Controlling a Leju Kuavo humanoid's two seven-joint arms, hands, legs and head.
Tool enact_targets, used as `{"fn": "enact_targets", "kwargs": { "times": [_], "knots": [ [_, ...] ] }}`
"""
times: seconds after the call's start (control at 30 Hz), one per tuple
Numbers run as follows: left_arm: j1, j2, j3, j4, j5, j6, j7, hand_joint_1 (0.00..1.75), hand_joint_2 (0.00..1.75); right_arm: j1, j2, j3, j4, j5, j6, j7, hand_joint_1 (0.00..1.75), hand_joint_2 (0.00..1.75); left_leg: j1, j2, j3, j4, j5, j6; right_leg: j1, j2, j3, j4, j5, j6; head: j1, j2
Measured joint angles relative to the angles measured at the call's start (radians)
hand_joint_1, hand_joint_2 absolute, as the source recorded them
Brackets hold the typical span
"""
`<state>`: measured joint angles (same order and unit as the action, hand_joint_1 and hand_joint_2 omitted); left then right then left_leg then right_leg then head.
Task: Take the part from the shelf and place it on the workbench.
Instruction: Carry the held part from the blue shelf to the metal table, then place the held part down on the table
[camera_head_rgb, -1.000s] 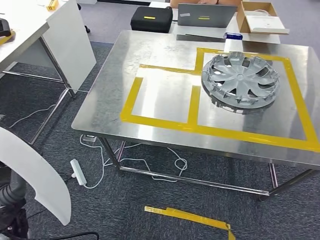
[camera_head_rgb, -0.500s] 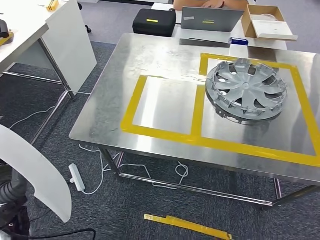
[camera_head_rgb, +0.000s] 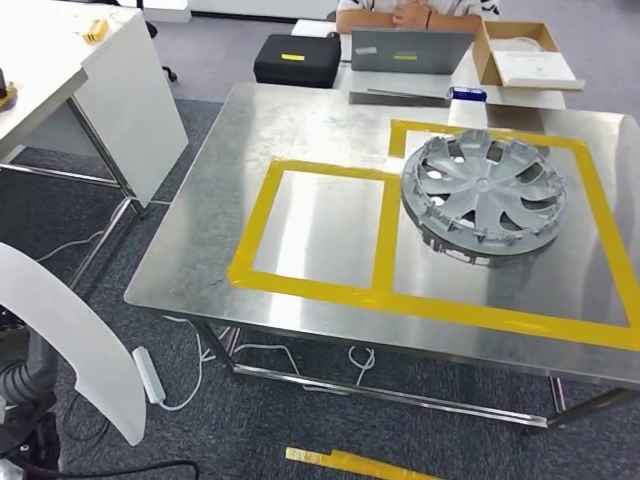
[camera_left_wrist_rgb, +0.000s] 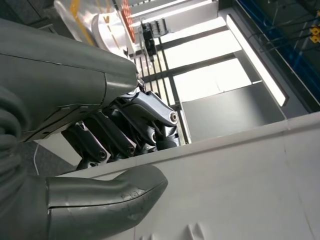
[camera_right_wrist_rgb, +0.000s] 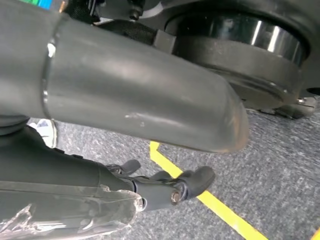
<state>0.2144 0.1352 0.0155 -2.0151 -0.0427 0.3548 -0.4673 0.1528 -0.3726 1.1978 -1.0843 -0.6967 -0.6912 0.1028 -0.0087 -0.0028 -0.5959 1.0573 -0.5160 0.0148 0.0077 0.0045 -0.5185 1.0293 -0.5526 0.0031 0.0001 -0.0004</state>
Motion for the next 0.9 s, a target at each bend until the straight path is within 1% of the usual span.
{"fn": "enact_targets", "kwargs": {
  "times": [0.03, 0.07, 0.1, 0.13, 0.17, 0.23, 0.27, 0.3, 0.33, 0.4, 0.43, 0.47, 0.53, 0.6, 0.63, 0.67, 0.7, 0.73, 0.77, 0.8, 0.83, 0.87, 0.9],
  "knots": [
    [-0.002, 0.0, 0.0, 0.002, 0.0, 0.0, 0.001, 1.64, 1.75, 0.001, 0.0, -0.001, -0.001, 0.0, 0.0, 0.001, 0.0, 0.0, 0.0, -0.001, 0.005, -0.012, -0.005, 0.005, 0.001, -0.001, 0.004, 0.001, 0.001, 0.008, 0.0, 0.0],
    [-0.003, 0.001, 0.0, 0.003, -0.001, 0.0, 0.002, 1.64, 1.75, 0.001, 0.0, -0.001, -0.001, 0.0, 0.0, 0.002, 0.0, 0.0, 0.003, -0.001, 0.012, -0.019, 0.01, 0.01, 0.002, -0.001, 0.006, 0.005, 0.001, 0.014, 0.001, 0.0],
    [-0.004, 0.001, 0.0, 0.004, -0.001, -0.001, 0.002, 1.64, 1.75, 0.001, 0.0, -0.002, -0.002, 0.001, 0.0, 0.002, 0.0, 0.0, 0.006, -0.001, 0.02, -0.025, 0.018, 0.014, 0.002, -0.002, 0.007, 0.018, -0.003, 0.02, 0.002, 0.0],
    [-0.006, 0.001, 0.0, 0.006, -0.001, -0.001, 0.002, 1.64, 1.75, 0.001, 0.0, -0.002, -0.003, 0.001, 0.0, 0.002, 0.0, 0.0, 0.008, 0.0, 0.027, -0.027, 0.021, 0.017, 0.001, -0.002, -0.007, 0.044, -0.018, 0.026, 0.004, 0.0],
    [-0.008, 0.001, 0.0, 0.007, -0.002, -0.002, 0.003, 1.64, 1.75, 0.0, 0.0, -0.002, -0.004, 0.0, 0.0, 0.002, 0.0, 0.0, 0.01, 0.0, 0.032, -0.027, 0.02, 0.019, -0.002, -0.001, -0.032, 0.087, -0.043, 0.031, 0.005, 0.0],
    [-0.011, 0.001, 0.0, 0.011, -0.002, -0.002, 0.004, 1.64, 1.75, 0.0, 0.0, -0.003, -0.005, 0.0, 0.0, 0.002, 0.0, 0.0, 0.01, 0.001, 0.035, -0.027, 0.014, 0.022, -0.007, -0.002, -0.105, 0.205, -0.096, 0.039, 0.009, 0.0],
    [-0.012, 0.0, 0.0, 0.013, -0.002, -0.003, 0.005, 1.64, 1.75, 0.0, 0.0, -0.004, -0.005, -0.001, 0.0, 0.003, 0.0, 0.0, 0.01, 0.001, 0.037, -0.027, 0.01, 0.023, -0.009, -0.002, -0.139, 0.248, -0.108, 0.042, 0.009, 0.0],
    [-0.012, 0.0, 0.0, 0.016, -0.002, -0.003, 0.006, 1.64, 1.75, 0.001, 0.0, -0.004, -0.005, -0.002, 0.0, 0.003, 0.0, 0.0, 0.01, 0.0, 0.041, -0.027, 0.006, 0.022, -0.01, -0.002, -0.158, 0.26, -0.1, 0.043, 0.009, 0.0],
    [-0.012, 0.0, -0.001, 0.019, -0.002, -0.003, 0.007, 1.64, 1.75, 0.002, 0.0, -0.003, -0.005, -0.003, 0.0, 0.002, 0.0, 0.0, 0.011, 0.0, 0.048, -0.026, 0.0, 0.02, -0.012, -0.002, -0.158, 0.234, -0.071, 0.045, 0.009, 0.0],
    [-0.014, 0.0, -0.001, 0.024, -0.002, -0.003, 0.011, 1.64, 1.75, 0.003, 0.0, -0.003, -0.005, -0.005, 0.0, 0.0, 0.0, 0.0, 0.013, 0.0, 0.065, -0.027, -0.013, 0.014, -0.013, -0.003, -0.119, 0.115, 0.013, 0.044, 0.008, 0.0],
    [-0.016, 0.0, -0.001, 0.026, -0.002, -0.003, 0.013, 1.64, 1.75, 0.002, 0.0, -0.004, -0.005, -0.006, 0.0, -0.001, 0.0, 0.0, 0.013, 0.0, 0.072, -0.026, -0.019, 0.009, -0.013, -0.004, -0.1, 0.063, 0.029, 0.04, 0.008, 0.0],
    [-0.019, 0.001, -0.001, 0.028, -0.002, -0.003, 0.015, 1.64, 1.75, 0.002, 0.0, -0.004, -0.005, -0.006, 0.0, -0.003, 0.0, 0.0, 0.013, 0.0, 0.076, -0.027, -0.025, 0.003, -0.01, -0.006, -0.086, 0.031, 0.032, 0.034, 0.008, 0.0],
    [-0.026, 0.002, -0.001, 0.034, -0.004, -0.004, 0.018, 1.64, 1.75, 0.004, 0.0, -0.005, -0.006, -0.006, 0.0, -0.004, 0.0, 0.0, 0.012, 0.0, 0.085, -0.024, -0.03, -0.01, -0.007, -0.008, -0.078, 0.017, 0.022, 0.017, 0.007, 0.0],
    [-0.034, 0.003, -0.001, 0.042, -0.006, -0.004, 0.022, 1.64, 1.75, 0.007, 0.0, -0.005, -0.006, -0.005, 0.0, -0.004, 0.0, 0.0, 0.013, 0.0, 0.094, -0.012, -0.036, -0.021, -0.009, -0.006, -0.058, 0.009, 0.036, 0.004, 0.005, 0.0],
    [-0.04, 0.004, -0.001, 0.047, -0.007, -0.004, 0.024, 1.64, 1.75, 0.007, 0.0, -0.005, -0.006, -0.004, 0.0, -0.004, 0.0, 0.0, 0.013, 0.0, 0.086, 0.01, -0.046, -0.027, -0.011, -0.006, -0.046, 0.005, 0.033, -0.001, 0.003, 0.0],
    [-0.046, 0.006, -0.001, 0.051, -0.008, -0.004, 0.027, 1.64, 1.75, 0.006, 0.0, -0.005, -0.007, -0.004, 0.0, -0.004, 0.0, 0.0, 0.014, 0.0, 0.068, 0.048, -0.063, -0.032, -0.013, -0.006, -0.035, 0.001, 0.031, -0.004, 0.0, 0.0],
    [-0.051, 0.007, -0.001, 0.055, -0.008, -0.004, 0.03, 1.64, 1.75, 0.004, 0.0, -0.006, -0.007, -0.003, 0.0, -0.004, 0.0, 0.0, 0.015, 0.001, 0.039, 0.099, -0.086, -0.036, -0.013, -0.005, -0.029, 0.0, 0.028, -0.008, -0.001, 0.0],
    [-0.055, 0.009, -0.001, 0.06, -0.006, -0.006, 0.035, 1.64, 1.75, 0.003, 0.0, -0.006, -0.007, -0.003, 0.0, -0.004, 0.0, 0.0, 0.016, 0.001, 0.0, 0.158, -0.111, -0.038, -0.013, -0.005, -0.024, 0.0, 0.024, -0.011, -0.002, 0.0],
    [-0.057, 0.01, -0.001, 0.065, -0.001, -0.01, 0.041, 1.64, 1.75, 0.002, 0.0, -0.007, -0.007, -0.004, 0.0, -0.004, 0.0, 0.0, 0.016, 0.001, -0.035, 0.205, -0.125, -0.04, -0.012, -0.004, -0.019, 0.0, 0.02, -0.013, -0.002, 0.0],
    [-0.057, 0.01, -0.001, 0.07, 0.007, -0.015, 0.048, 1.64, 1.75, 0.003, 0.0, -0.008, -0.007, -0.005, 0.0, -0.004, 0.0, 0.0, 0.017, 0.001, -0.061, 0.23, -0.124, -0.04, -0.012, -0.003, -0.013, 0.0, 0.015, -0.014, -0.002, 0.0],
    [-0.058, 0.01, -0.001, 0.075, 0.018, -0.02, 0.055, 1.64, 1.75, 0.003, 0.0, -0.008, -0.007, -0.008, 0.0, -0.004, 0.0, 0.0, 0.017, 0.001, -0.072, 0.22, -0.098, -0.038, -0.011, -0.002, -0.005, 0.0, 0.008, -0.013, -0.002, 0.0],
    [-0.061, 0.011, -0.001, 0.079, 0.031, -0.025, 0.064, 1.64, 1.75, 0.004, 0.0, -0.008, -0.007, -0.011, 0.0, -0.005, 0.0, 0.0, 0.016, 0.001, -0.068, 0.178, -0.052, -0.034, -0.011, -0.001, 0.005, 0.0, 0.001, -0.012, -0.002, 0.0],
    [-0.066, 0.01, -0.001, 0.083, 0.049, -0.03, 0.076, 1.64, 1.75, 0.004, 0.0, -0.008, -0.007, -0.014, 0.0, -0.005, 0.0, 0.0, 0.015, 0.0, -0.054, 0.123, -0.002, -0.028, -0.011, 0.0, 0.011, -0.001, -0.007, -0.009, -0.002, 0.0]
  ]
}}
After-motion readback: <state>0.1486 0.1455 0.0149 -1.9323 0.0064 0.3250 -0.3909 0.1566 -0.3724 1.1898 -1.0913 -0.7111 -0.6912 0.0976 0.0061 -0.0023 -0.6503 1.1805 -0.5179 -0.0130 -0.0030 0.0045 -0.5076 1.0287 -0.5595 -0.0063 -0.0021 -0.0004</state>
